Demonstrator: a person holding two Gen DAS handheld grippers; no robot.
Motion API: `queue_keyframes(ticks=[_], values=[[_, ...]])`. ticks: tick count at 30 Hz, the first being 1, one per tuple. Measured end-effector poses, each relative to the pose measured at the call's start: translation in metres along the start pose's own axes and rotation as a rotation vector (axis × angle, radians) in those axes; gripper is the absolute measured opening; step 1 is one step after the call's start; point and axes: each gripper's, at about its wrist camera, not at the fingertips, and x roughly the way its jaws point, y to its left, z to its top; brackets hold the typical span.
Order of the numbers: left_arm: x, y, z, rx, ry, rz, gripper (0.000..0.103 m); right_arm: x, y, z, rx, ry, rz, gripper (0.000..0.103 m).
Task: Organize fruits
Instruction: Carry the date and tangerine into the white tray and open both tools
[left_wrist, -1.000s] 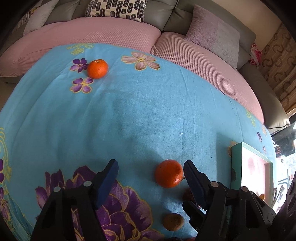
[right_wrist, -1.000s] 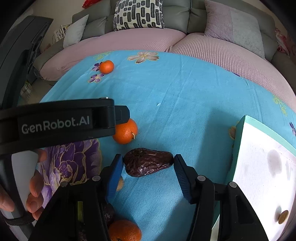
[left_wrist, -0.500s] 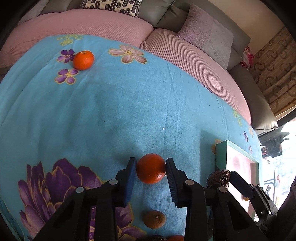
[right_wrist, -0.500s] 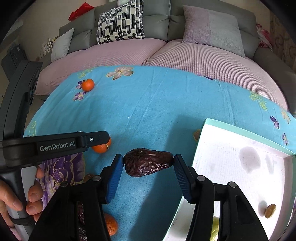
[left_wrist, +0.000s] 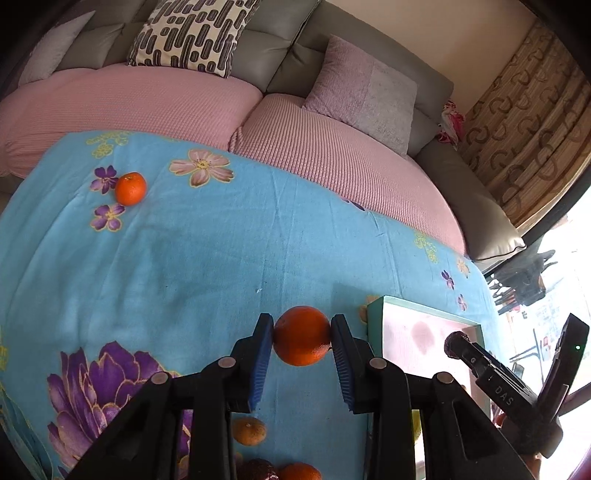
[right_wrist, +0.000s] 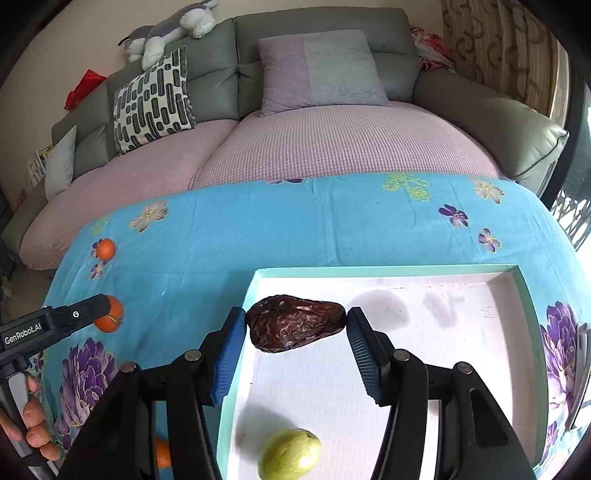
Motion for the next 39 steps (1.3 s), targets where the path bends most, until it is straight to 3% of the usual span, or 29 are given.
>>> queue_keyframes(ticks=[9,19,29,39], values=[[0.009,-0.069,-0.017,0.164,0.034,-0.071,0.034,-0.023,-0.074,0.002,0.149,-0.024,-0.171,0.058],[0.045,-0.129,-0.052,0.339,0.106,-0.089,0.034,-0.031,-0.108,-0.002,0.228,-0.026,-0.191,0.058],[0.078,-0.125,-0.068,0.336,0.186,-0.059,0.034,0.009,-0.122,-0.015,0.268,0.088,-0.182,0.058],[0.083,-0.121,-0.069,0.324,0.208,-0.042,0.034,0.023,-0.125,-0.02,0.268,0.13,-0.201,0.058]])
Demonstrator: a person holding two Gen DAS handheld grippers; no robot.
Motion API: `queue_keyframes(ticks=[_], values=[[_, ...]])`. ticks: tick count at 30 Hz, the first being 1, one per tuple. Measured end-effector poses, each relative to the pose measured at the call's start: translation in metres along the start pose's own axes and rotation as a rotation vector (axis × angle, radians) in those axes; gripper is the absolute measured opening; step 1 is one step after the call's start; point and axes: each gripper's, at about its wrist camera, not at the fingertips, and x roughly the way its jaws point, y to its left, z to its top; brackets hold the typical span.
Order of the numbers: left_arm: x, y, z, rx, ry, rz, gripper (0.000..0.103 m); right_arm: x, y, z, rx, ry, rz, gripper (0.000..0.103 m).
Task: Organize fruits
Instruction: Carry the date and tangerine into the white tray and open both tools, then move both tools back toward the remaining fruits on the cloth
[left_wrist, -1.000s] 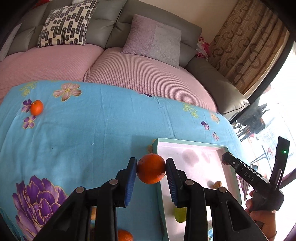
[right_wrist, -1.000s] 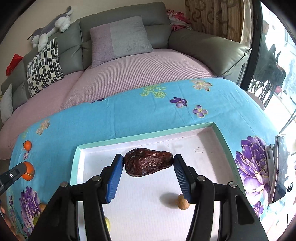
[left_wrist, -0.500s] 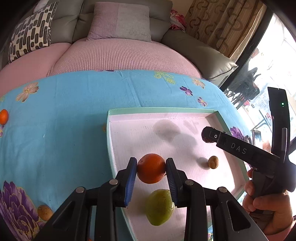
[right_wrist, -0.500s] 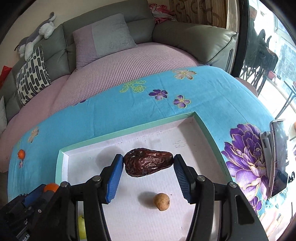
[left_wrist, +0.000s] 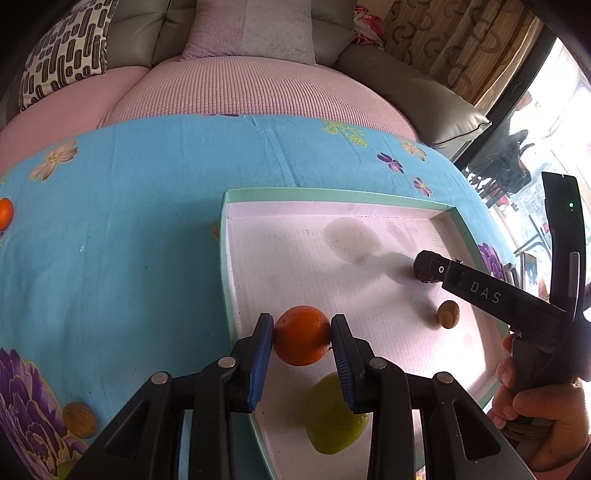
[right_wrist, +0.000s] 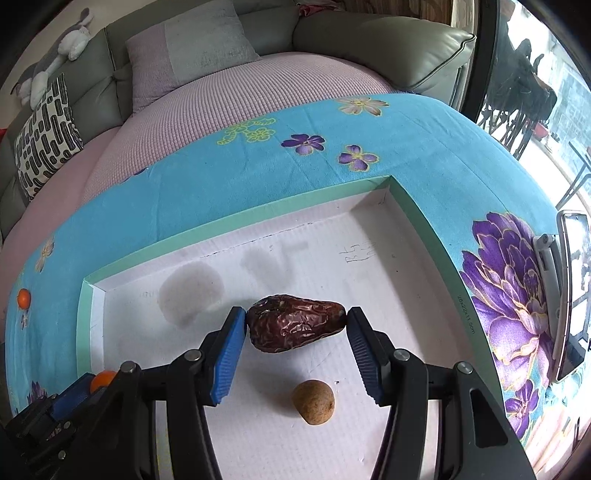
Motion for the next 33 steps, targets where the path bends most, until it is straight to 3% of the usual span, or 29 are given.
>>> queue_keyframes(ticks=[14,17,19,20,21,28,33], values=[[-0.007,-0.002,0.005,-0.001,-0.015,0.011,0.037,0.004,0.002,0.0,-0.023,0.016,-0.015,0.059],[-0.015,-0.002,0.007,0.002,-0.032,0.025,0.038,0.006,0.001,0.0,-0.016,0.02,-0.012,0.073],[-0.022,-0.001,0.009,-0.001,-0.052,0.035,0.048,0.005,0.001,0.0,-0.02,0.014,-0.015,0.075],[-0.025,0.0,0.01,-0.005,-0.064,0.043,0.06,0.004,0.001,0.0,-0.023,0.012,-0.015,0.077],[-0.029,0.002,0.011,-0.01,-0.076,0.053,0.066,0.004,0.001,0.0,-0.024,0.009,-0.014,0.081],[-0.038,0.034,0.015,-0.095,-0.114,0.157,0.079,0.002,0.0,-0.001,-0.026,-0.009,-0.015,0.083],[-0.039,0.067,0.013,-0.182,-0.114,0.277,0.1,0.0,0.004,-0.002,-0.034,-0.022,-0.003,0.083]])
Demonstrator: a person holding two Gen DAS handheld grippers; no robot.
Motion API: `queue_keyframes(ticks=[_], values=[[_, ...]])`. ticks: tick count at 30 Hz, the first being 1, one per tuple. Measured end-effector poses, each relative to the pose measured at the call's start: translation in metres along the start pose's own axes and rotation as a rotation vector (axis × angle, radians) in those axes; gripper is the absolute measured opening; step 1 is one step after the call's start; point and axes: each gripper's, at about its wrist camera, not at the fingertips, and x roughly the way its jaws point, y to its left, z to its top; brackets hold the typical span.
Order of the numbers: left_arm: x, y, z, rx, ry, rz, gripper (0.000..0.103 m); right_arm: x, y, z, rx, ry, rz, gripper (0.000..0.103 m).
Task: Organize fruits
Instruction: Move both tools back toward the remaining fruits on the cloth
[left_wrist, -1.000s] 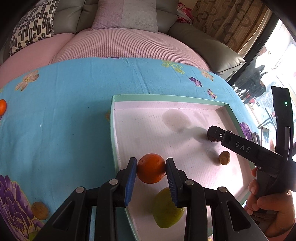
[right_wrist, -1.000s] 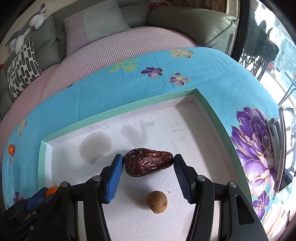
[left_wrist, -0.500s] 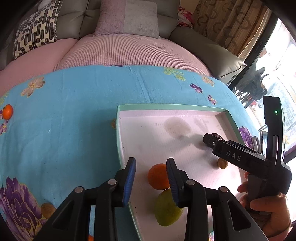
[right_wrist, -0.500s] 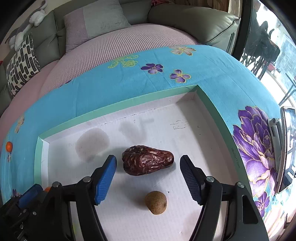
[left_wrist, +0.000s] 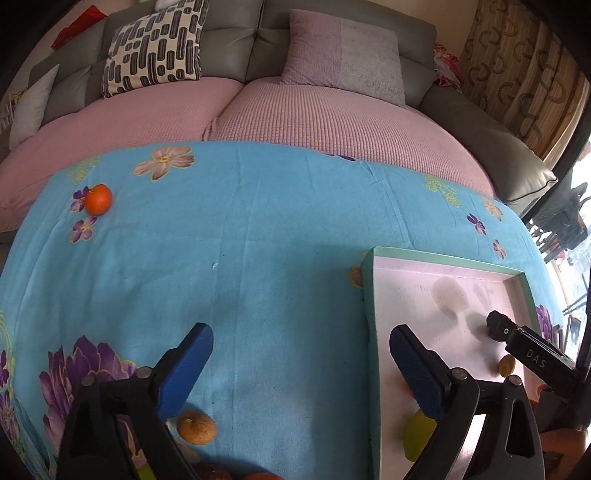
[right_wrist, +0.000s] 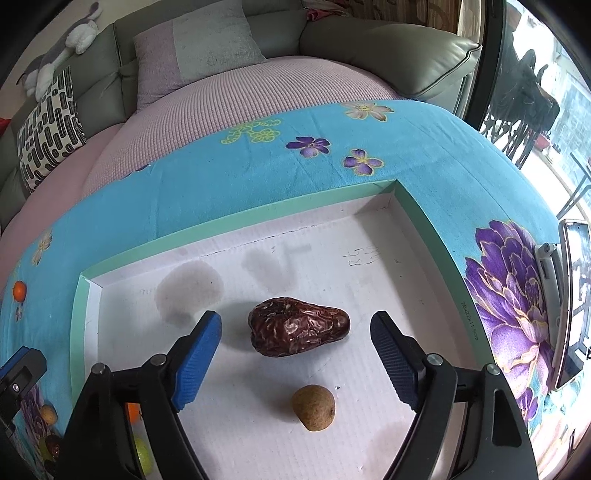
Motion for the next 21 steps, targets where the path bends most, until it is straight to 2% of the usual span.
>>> queue_keyframes(ticks=[8,14,21], values=[[-0.003,0.048,-0.002,-0.106,-0.009,0.103,0.103,-0.007,0.013,0.0,-0.042,-0.04,-0.013,0.084],[-0.015,0.07,-0.004,-0.114,-0.035,0.163,0.103,-0.015,0.03,-0.004,-0.07,-0.058,0.019,0.084],[-0.047,0.09,-0.014,-0.098,-0.086,0.228,0.103,-0.036,0.071,-0.017,-0.182,-0.107,0.047,0.084]])
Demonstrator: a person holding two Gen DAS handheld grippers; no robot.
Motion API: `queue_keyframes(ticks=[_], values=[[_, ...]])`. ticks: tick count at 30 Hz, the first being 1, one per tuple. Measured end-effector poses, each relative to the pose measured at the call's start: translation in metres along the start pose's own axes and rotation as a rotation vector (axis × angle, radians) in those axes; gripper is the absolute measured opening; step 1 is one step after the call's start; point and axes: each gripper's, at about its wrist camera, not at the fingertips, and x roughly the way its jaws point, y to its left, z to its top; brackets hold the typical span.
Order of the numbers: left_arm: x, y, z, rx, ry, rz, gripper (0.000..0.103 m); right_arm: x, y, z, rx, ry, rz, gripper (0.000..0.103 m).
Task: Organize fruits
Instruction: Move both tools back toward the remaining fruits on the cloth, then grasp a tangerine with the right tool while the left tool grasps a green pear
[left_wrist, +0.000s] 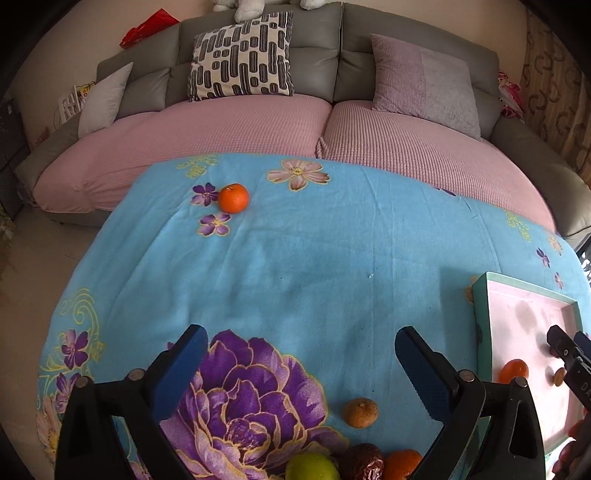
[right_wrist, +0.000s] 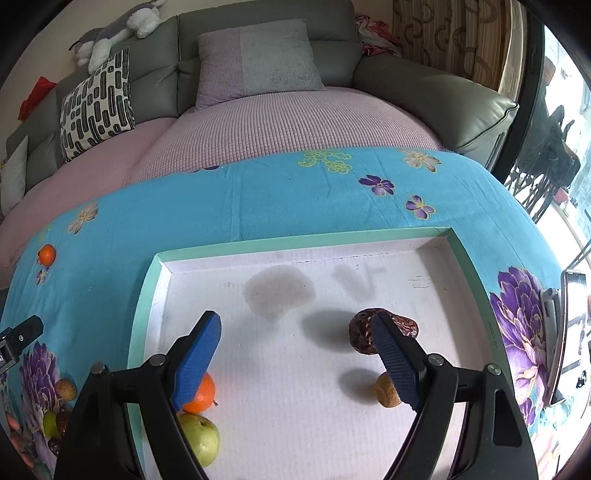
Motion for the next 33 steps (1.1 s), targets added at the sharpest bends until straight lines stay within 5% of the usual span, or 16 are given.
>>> queue_keyframes(ticks=[15,19,22,33], values=[[-0.025,0.041,-0.044,-0.13,0.047,-0.046,0.097,-0.058,0.096,-0.033,-0.2,-0.072,0.253,0.084],[-0.014,0.04,-0.058,-0.138,0.103,-0.07,0.094,-0.06,0.118,-0.048,-0.261,-0.03,0.316,0.08],[-0.005,0.039,-0.068,-0.153,0.15,-0.103,0.089,-0.052,0.13,-0.059,-0.292,0.031,0.352,0.067],[0.005,0.039,-0.084,-0.217,0.223,-0.189,0.075,-0.02,0.152,-0.097,-0.354,0.224,0.396,0.046]])
